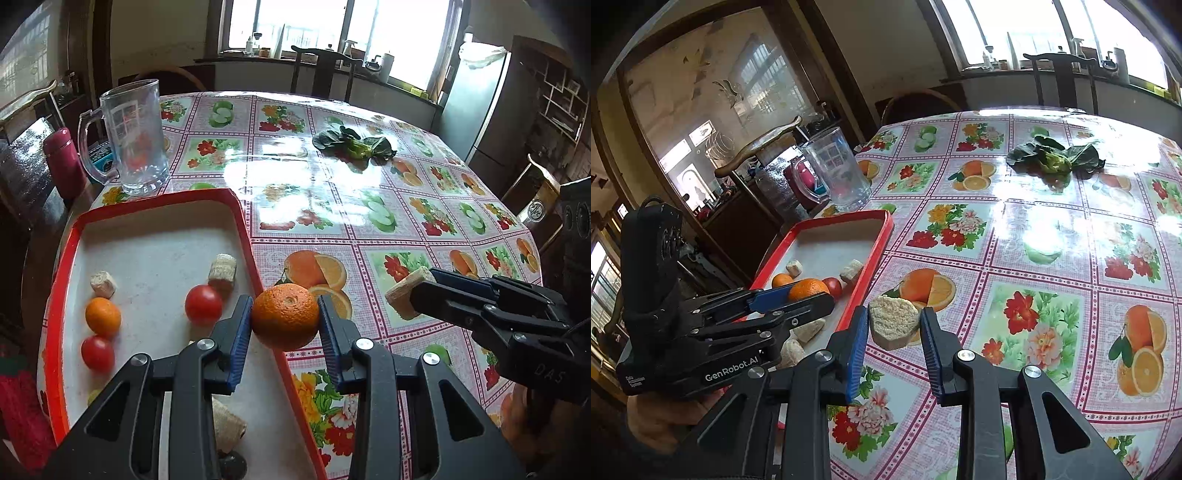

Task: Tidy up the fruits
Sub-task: 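Carry the orange and tofu cube over the tray with both grippers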

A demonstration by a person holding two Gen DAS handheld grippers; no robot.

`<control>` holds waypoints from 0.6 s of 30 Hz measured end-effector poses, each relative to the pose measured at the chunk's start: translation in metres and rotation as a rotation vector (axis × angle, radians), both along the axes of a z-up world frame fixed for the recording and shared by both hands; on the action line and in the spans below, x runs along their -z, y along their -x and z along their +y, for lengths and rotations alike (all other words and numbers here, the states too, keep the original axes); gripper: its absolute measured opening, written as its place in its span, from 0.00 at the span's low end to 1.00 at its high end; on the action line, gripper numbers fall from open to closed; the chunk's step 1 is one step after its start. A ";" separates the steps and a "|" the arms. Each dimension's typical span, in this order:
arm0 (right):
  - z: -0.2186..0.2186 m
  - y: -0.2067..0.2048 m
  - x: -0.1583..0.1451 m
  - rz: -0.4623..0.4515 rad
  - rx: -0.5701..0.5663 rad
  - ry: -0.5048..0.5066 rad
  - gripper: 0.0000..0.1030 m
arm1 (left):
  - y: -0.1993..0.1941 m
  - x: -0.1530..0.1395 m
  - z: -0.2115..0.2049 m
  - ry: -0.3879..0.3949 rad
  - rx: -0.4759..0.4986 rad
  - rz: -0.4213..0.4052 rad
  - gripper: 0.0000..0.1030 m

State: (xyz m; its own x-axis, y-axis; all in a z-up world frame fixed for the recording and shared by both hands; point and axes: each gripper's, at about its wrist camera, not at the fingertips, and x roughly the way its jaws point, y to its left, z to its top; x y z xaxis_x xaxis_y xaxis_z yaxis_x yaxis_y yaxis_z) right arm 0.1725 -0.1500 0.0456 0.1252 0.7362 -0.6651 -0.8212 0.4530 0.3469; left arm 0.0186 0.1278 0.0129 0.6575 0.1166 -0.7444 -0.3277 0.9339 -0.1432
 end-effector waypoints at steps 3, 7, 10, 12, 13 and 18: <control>0.001 0.006 -0.002 -0.004 -0.009 -0.002 0.28 | 0.012 -0.002 0.004 0.007 -0.016 -0.013 0.32; 0.004 0.016 -0.007 -0.011 -0.024 -0.010 0.28 | 0.030 -0.005 0.012 0.015 -0.042 -0.028 0.32; 0.007 0.022 -0.009 -0.013 -0.034 -0.016 0.28 | 0.041 -0.004 0.018 0.026 -0.065 -0.034 0.32; 0.010 0.027 -0.009 -0.012 -0.042 -0.017 0.28 | 0.047 -0.003 0.021 0.030 -0.078 -0.034 0.32; 0.012 0.028 -0.010 -0.012 -0.046 -0.016 0.28 | 0.050 -0.002 0.023 0.031 -0.083 -0.034 0.32; 0.021 0.040 -0.010 -0.015 -0.072 -0.014 0.28 | 0.064 0.000 0.029 0.036 -0.107 -0.036 0.32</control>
State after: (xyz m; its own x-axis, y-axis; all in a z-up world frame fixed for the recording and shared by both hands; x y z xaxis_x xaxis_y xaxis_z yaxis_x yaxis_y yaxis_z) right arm 0.1320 -0.1290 0.0557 0.0809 0.7532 -0.6528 -0.8567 0.3874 0.3407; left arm -0.0456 0.1573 0.0129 0.6692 0.1610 -0.7254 -0.4194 0.8877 -0.1899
